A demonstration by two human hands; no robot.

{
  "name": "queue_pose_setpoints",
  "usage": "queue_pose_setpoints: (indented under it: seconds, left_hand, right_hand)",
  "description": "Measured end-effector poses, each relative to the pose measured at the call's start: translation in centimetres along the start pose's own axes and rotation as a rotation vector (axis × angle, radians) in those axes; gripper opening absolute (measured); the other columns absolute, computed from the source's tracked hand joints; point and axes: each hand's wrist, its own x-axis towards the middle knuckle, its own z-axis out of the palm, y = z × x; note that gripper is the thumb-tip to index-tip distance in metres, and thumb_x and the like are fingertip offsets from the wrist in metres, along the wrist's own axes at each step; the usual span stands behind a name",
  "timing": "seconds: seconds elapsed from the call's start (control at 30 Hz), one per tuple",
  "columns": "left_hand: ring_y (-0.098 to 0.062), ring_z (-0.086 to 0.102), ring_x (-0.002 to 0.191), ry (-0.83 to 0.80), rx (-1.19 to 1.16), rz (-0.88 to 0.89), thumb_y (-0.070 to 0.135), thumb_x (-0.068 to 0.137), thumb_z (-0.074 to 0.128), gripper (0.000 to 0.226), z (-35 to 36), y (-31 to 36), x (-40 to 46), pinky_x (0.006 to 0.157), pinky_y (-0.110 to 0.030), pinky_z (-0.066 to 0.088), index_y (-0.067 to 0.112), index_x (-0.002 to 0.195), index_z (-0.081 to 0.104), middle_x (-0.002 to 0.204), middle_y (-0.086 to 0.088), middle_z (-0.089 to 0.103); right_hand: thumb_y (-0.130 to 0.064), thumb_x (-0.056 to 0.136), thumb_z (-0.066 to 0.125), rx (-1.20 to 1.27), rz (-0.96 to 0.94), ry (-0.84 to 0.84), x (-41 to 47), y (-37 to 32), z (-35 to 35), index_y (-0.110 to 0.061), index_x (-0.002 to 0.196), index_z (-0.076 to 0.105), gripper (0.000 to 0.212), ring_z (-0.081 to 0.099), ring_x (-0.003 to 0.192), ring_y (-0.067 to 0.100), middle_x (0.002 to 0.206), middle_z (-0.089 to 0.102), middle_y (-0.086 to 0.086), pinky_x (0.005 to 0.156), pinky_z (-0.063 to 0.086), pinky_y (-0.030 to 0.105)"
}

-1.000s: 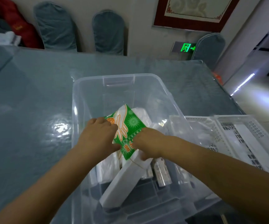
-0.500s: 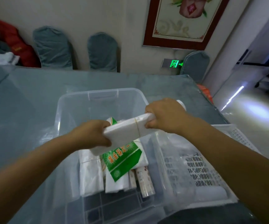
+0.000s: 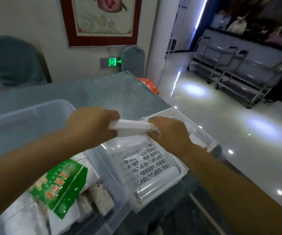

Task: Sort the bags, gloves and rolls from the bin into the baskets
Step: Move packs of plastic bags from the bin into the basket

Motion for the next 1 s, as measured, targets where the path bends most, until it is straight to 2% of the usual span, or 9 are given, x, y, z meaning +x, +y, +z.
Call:
queue_pose_setpoints:
  seconds: [0.17,0.27,0.37,0.43,0.6,0.7,0.8,0.9,1.0]
  left_hand:
    - [-0.023,0.062,0.085,0.069,-0.128,0.077,0.036,0.077,0.065,0.026,1.6,4.6,6.3,0.069,-0.033,0.048,0.034,0.103,0.06,0.098,0.005,0.067]
    - [-0.02,0.062,0.094,0.055,-0.16,0.034,0.038,0.079,0.064,0.039,4.5,7.2,11.1,0.077,-0.036,0.051,0.032,0.116,0.053,0.112,0.006,0.064]
    - [-0.016,0.061,0.093,-0.071,-0.269,-0.037,0.039,0.08,0.063,0.041,8.6,10.7,16.4,0.081,-0.036,0.051,0.03,0.118,0.051,0.113,0.007,0.062]
    - [-0.017,0.06,0.097,-0.186,-0.237,-0.042,0.04,0.081,0.061,0.04,12.0,13.0,19.7,0.08,-0.032,0.048,0.028,0.118,0.052,0.117,0.005,0.061]
    - [-0.022,0.055,0.106,-0.482,-0.233,-0.111,0.033,0.086,0.056,0.038,21.6,18.4,25.4,0.078,-0.027,0.041,0.018,0.121,0.054,0.123,-0.003,0.058]
    - [-0.024,0.055,0.104,-0.634,-0.474,-0.313,0.024,0.086,0.057,0.043,26.9,21.5,27.1,0.077,-0.028,0.041,0.008,0.125,0.051,0.128,-0.01,0.054]
    - [-0.023,0.056,0.091,-0.656,-0.769,-0.604,0.013,0.084,0.057,0.04,30.8,24.1,28.9,0.063,-0.025,0.039,-0.004,0.119,0.047,0.119,-0.019,0.053]
    - [-0.017,0.05,0.067,-0.53,-0.98,-0.961,0.007,0.083,0.057,0.014,33.5,25.6,31.1,0.052,-0.025,0.036,-0.001,0.088,0.046,0.082,-0.009,0.049]
    - [-0.024,0.056,0.069,-0.313,-1.123,-1.243,0.007,0.079,0.062,0.021,35.5,26.6,32.6,0.053,-0.028,0.043,-0.002,0.091,0.048,0.071,-0.01,0.05]
  right_hand:
    - [-0.04,0.086,0.062,0.11,0.261,0.157,-2.6,9.5,2.1,-0.023,0.087,0.064,0.017,0.055,0.057,0.007,0.074,0.068,-0.005,0.052,0.05,0.025]
    - [-0.031,0.083,0.067,0.133,0.357,0.185,-2.8,16.5,2.5,-0.017,0.09,0.065,0.016,0.056,0.06,0.011,0.075,0.068,0.0,0.054,0.047,0.022]
    - [-0.029,0.085,0.064,0.21,0.49,0.148,-2.4,23.7,2.6,-0.021,0.085,0.06,0.009,0.059,0.06,0.013,0.067,0.059,-0.011,0.049,0.04,0.021]
    - [-0.033,0.084,0.064,0.246,0.548,0.113,-2.0,27.9,2.8,-0.027,0.079,0.054,0.012,0.053,0.057,0.002,0.062,0.051,-0.017,0.045,0.032,0.017]
    - [-0.04,0.079,0.065,0.344,0.668,0.041,-0.9,35.0,4.4,-0.034,0.073,0.049,0.017,0.051,0.06,-0.005,0.066,0.055,-0.02,0.045,0.033,0.018]
    - [-0.037,0.078,0.066,0.366,0.656,0.015,-0.3,37.4,5.5,-0.028,0.079,0.054,0.015,0.054,0.063,0.001,0.069,0.057,-0.017,0.049,0.037,0.021]
    - [-0.036,0.079,0.066,0.371,0.648,-0.002,0.1,39.4,6.2,-0.028,0.082,0.054,0.015,0.056,0.065,0.004,0.072,0.059,-0.014,0.052,0.043,0.022]
    - [-0.036,0.079,0.066,0.441,0.693,-0.02,0.1,41.2,6.5,-0.03,0.082,0.055,0.013,0.059,0.068,0.004,0.075,0.062,-0.014,0.054,0.046,0.023]
    - [-0.037,0.079,0.067,0.486,0.712,-0.047,0.1,42.6,7.0,-0.032,0.083,0.054,0.014,0.059,0.071,0.003,0.079,0.062,-0.014,0.058,0.049,0.023]
